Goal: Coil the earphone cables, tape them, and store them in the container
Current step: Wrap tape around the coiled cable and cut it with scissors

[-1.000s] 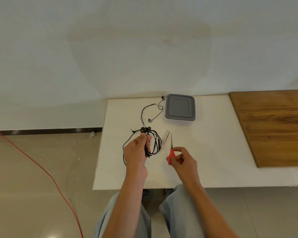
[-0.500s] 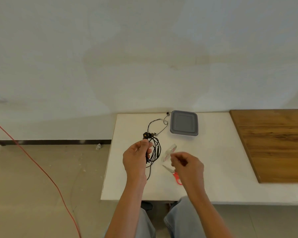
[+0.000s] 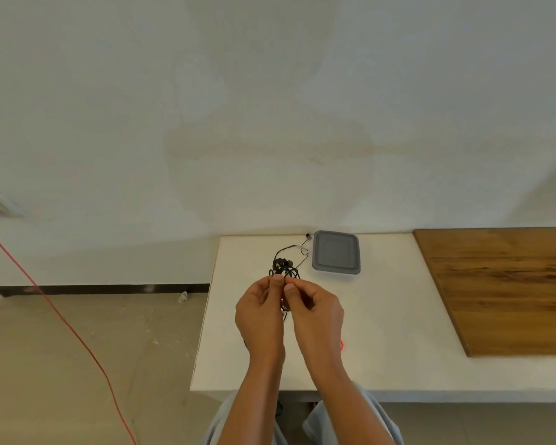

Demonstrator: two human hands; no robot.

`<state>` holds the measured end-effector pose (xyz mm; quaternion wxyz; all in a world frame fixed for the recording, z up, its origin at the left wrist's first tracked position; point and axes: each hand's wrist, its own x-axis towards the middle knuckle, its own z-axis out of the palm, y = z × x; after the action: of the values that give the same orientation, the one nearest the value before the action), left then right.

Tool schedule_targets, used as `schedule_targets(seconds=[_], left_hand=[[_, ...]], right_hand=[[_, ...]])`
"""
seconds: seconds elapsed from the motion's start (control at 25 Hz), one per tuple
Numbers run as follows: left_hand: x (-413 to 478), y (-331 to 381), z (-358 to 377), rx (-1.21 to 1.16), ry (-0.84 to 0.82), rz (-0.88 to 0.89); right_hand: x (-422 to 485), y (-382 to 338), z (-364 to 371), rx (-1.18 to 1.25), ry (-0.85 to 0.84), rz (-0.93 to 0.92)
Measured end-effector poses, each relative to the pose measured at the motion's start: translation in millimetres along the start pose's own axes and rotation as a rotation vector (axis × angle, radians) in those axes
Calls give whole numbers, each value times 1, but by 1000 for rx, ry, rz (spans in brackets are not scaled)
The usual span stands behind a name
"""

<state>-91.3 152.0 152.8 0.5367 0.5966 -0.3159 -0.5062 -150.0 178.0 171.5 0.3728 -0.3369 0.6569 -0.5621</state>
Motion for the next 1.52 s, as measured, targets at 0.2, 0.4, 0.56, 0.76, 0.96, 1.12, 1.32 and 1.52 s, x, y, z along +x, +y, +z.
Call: schedule_targets(seconds=[0.2,0.4,0.56,0.76,0.96,1.12,1.32,1.52], left_hand=[[-8,3,0,-64,-5,-60],[-11,4,0,-162,-77,-174],[-14,5,0,-163,-145,-166],[-18,4,3,4,-175,-80],[-13,7,1,164,-213,60],[-6,10,-5,220,-284,39],[0,11,-10,281,-369,-17],[2,10,-12,348,-426,-43]], right_hand=[[0,-2,-6,137,28,104],[-1,-2,-13,336,-2,239],[4,-3,-21,439,-38,378],[13,-2,-25,468,1,483],[17,3,-29,471,-41,517],[20,10,-33,488,-76,570],[24,16,-37,529,-168,652],[27,20,-40,560,-239,699]])
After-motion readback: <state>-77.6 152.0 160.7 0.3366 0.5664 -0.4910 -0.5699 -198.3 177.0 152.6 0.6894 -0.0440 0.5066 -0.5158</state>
